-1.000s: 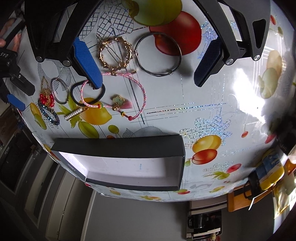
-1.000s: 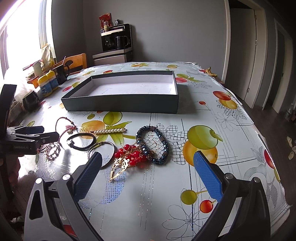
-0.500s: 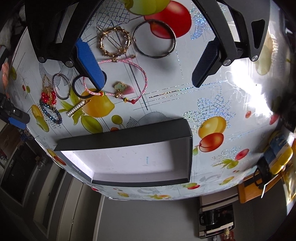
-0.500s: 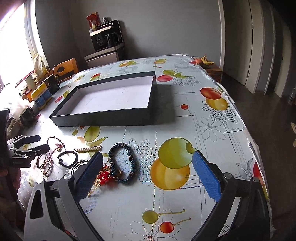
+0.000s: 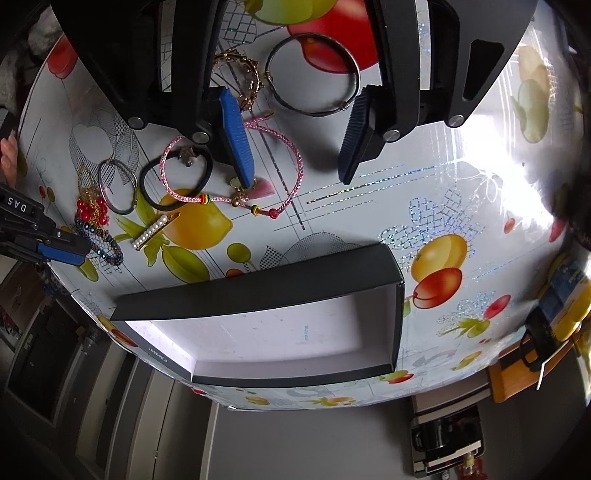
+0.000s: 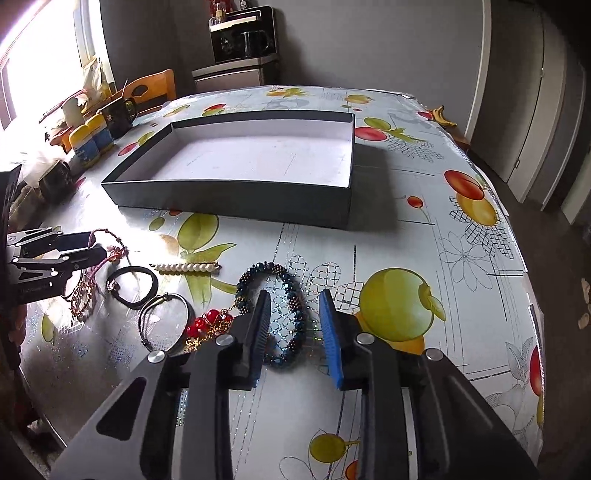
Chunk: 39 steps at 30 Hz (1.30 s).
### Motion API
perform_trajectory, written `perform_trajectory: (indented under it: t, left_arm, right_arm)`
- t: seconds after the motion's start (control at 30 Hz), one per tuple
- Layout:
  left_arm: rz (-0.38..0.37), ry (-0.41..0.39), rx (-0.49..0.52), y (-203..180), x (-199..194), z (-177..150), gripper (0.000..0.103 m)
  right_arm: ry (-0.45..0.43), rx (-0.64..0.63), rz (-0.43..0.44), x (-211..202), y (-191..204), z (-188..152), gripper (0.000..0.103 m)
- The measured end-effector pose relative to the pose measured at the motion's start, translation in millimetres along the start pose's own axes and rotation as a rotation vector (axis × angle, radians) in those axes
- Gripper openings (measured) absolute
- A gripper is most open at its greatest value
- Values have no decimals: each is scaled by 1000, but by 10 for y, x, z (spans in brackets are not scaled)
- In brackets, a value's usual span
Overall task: Organize jewelry
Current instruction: 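Grasp the pink string bracelet with the left tool while the right tool grasps the blue beaded bracelet, then carry both bracelets into the black box and open both tools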
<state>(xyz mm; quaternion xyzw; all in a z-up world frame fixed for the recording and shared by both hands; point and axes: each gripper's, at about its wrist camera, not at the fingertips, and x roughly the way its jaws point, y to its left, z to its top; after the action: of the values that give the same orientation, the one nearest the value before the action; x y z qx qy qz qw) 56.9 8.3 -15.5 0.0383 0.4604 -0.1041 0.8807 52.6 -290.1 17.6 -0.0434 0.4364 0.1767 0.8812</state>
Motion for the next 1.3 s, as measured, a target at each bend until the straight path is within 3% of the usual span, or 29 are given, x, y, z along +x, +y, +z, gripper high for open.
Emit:
perform_trajectory:
  t: [0.23,0.33,0.37,0.43,0.53,0.87,1.3]
  left_arm:
    - [-11,-18,0,-4,14,4,30]
    - [-8,-25,2,-9,17,0,18]
    - [-13,-24,2,-10,18,0,8]
    - [-27,-25,6,-20,9,-4,4]
    - [-38,-66,14,-51,-86,-5,3]
    - [-69,-199,35,-145,-599,172,3]
    - [-66,-269,81,-195,-880,429,3]
  right_arm:
    - [36,-18,0,73,-23,-45,20]
    - [41,-43,-6,85,10,-37,19]
    - [42,-52,-8,87,24,-36,12]
    - [43,-68,3,90,60,-37,7]
    - [43,-66,7,85,76,-24,7]
    - [-82,-53,13,-311,98,188,7]
    - [-197,-103,-9,-702,223,589,7]
